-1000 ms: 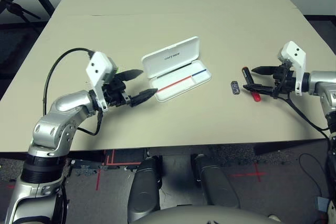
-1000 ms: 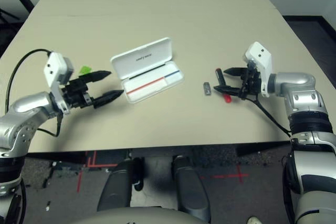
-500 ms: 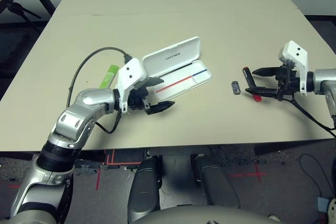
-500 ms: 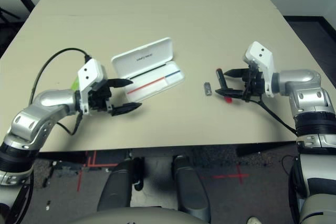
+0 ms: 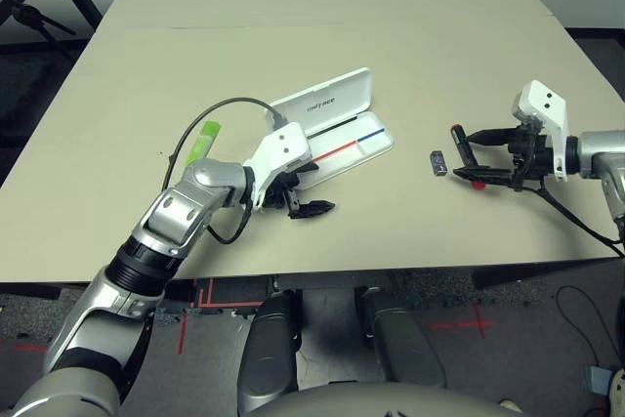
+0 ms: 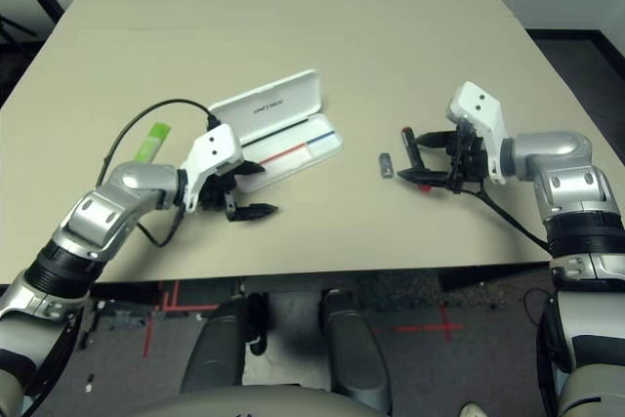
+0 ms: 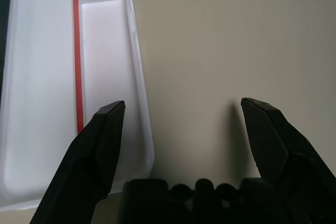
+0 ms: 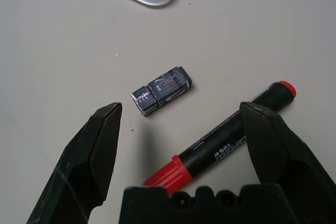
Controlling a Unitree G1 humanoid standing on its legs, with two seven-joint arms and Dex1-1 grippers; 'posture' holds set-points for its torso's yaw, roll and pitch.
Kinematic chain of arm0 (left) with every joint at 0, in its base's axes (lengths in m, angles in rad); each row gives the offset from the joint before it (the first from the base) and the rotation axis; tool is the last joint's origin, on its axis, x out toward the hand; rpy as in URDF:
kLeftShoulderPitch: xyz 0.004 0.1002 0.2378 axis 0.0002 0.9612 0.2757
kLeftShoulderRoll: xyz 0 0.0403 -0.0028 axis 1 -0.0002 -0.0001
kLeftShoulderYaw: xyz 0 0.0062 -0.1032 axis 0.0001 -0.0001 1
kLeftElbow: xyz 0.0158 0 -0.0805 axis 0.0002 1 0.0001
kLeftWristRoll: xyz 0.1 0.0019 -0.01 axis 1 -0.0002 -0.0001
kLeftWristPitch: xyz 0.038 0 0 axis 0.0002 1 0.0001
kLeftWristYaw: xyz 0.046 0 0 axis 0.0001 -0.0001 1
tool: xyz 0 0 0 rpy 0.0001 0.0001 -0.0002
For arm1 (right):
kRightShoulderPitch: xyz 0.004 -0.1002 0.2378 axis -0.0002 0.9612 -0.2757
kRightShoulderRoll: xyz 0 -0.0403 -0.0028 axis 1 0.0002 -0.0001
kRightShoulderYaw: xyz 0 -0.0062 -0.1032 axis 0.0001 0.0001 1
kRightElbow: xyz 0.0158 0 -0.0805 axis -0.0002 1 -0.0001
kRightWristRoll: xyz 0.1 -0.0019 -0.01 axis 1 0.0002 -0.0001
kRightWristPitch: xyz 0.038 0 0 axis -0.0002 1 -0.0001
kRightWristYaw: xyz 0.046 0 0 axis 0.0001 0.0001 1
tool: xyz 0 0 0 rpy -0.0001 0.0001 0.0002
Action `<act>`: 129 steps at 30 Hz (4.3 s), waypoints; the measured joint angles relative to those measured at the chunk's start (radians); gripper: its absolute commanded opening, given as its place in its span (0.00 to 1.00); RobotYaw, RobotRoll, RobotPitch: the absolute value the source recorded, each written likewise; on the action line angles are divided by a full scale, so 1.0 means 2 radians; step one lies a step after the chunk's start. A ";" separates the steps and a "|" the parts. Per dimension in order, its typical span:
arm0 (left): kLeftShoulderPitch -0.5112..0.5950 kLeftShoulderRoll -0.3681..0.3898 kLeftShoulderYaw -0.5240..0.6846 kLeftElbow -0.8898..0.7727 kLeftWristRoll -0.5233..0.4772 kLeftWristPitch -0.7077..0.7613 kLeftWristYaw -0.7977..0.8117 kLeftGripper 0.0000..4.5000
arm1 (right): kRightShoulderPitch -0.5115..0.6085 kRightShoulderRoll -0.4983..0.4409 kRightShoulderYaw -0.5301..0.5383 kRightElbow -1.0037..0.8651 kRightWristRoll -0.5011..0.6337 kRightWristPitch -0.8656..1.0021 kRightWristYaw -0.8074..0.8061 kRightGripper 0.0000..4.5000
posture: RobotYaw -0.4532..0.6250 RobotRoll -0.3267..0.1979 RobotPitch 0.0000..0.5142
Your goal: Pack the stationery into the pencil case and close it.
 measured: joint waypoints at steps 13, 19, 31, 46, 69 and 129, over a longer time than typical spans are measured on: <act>-0.009 0.000 0.000 0.009 0.022 -0.007 -0.020 0.33 | 0.004 0.000 0.000 -0.003 0.001 0.000 -0.011 1.00 | 0.34 0.62 0.36; -0.010 0.014 0.004 0.013 0.029 -0.023 -0.032 0.01 | 0.006 0.001 0.000 -0.006 0.001 0.000 -0.011 1.00 | 0.34 0.62 0.36; 0.015 0.078 -0.003 -0.044 0.043 -0.061 -0.108 0.01 | 0.006 0.003 0.003 -0.006 0.000 -0.004 -0.011 1.00 | 0.36 0.62 0.37; 0.033 0.083 -0.003 -0.057 0.049 -0.082 -0.123 0.01 | -0.009 0.008 0.007 0.005 -0.007 -0.013 -0.009 1.00 | 0.38 0.62 0.37; 0.055 0.092 0.020 -0.071 0.047 -0.091 -0.115 0.74 | -0.012 0.012 0.020 0.021 -0.010 -0.029 -0.004 1.00 | 0.40 0.62 0.35; 0.088 0.125 0.117 -0.179 -0.045 -0.040 -0.096 1.00 | -0.012 0.061 -0.012 -0.102 0.006 0.391 -0.328 0.61 | 0.43 0.62 0.28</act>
